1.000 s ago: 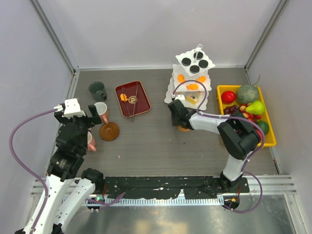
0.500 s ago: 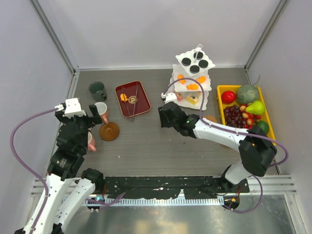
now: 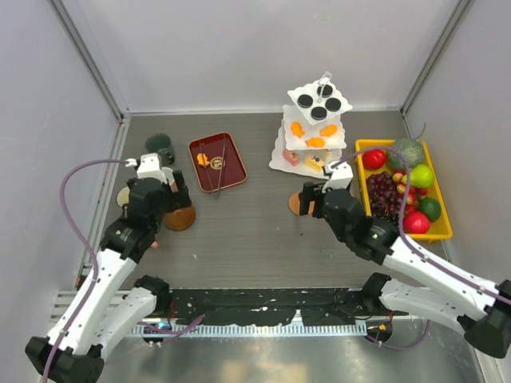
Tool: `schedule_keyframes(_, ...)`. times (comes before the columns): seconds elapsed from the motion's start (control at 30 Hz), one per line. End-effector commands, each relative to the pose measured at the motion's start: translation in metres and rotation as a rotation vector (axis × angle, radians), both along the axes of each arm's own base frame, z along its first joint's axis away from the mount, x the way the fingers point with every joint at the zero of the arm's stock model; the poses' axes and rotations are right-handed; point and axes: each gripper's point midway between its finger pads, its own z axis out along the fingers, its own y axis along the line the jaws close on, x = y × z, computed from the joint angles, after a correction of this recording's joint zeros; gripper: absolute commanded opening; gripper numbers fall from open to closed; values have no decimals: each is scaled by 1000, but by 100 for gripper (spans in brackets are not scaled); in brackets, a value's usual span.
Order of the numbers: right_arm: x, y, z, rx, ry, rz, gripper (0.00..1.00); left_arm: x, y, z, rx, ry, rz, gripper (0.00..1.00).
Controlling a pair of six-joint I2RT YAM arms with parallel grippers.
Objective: Serve the afternoon tea
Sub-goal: Move the coaster to the center of the board.
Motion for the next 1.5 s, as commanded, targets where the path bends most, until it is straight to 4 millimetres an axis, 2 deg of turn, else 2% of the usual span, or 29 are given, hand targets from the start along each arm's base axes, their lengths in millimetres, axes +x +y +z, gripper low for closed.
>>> schedule_keyframes(0.0, -14, -47, 15, -33, -61, -117, 80, 10, -24, -52, -147, 113, 8, 90)
schedule_keyframes(0.13, -30, -73, 28, -10, -107, -147, 80, 20, -23, -97, -137, 204, 70, 83)
schedule_keyframes(0.2, -37, -84, 33, -2, -127, -156, 81, 24, -18, -110, -106, 222, 105, 80)
schedule_keyframes(0.37, -52, -109, 40, 20, -161, -199, 82, 37, -19, -131, -56, 250, 106, 72)
schedule_keyframes(0.53, -61, -118, 58, 52, -188, -186, 83, 50, -24, -148, -10, 312, 85, 72)
schedule_keyframes(0.73, -73, -134, 67, 68, -191, -210, 83, 45, -37, -174, -25, 427, 43, 72)
schedule_keyframes(0.93, -77, -148, 72, 97, -229, -255, 84, 29, -47, -191, -62, 505, -16, 68)
schedule_keyframes(1.03, -79, -153, 76, 107, -243, -268, 84, 21, -66, -191, -111, 524, -86, 60)
schedule_keyframes(1.2, -83, -157, 78, 105, -244, -268, 84, 6, -115, -176, -162, 515, -230, 59)
schedule_keyframes(1.37, -86, -164, 83, 80, -244, -277, 84, -13, -174, -152, -199, 489, -383, 61)
schedule_keyframes(1.47, -88, -168, 83, 51, -241, -283, 85, -22, -195, -132, -199, 448, -440, 67)
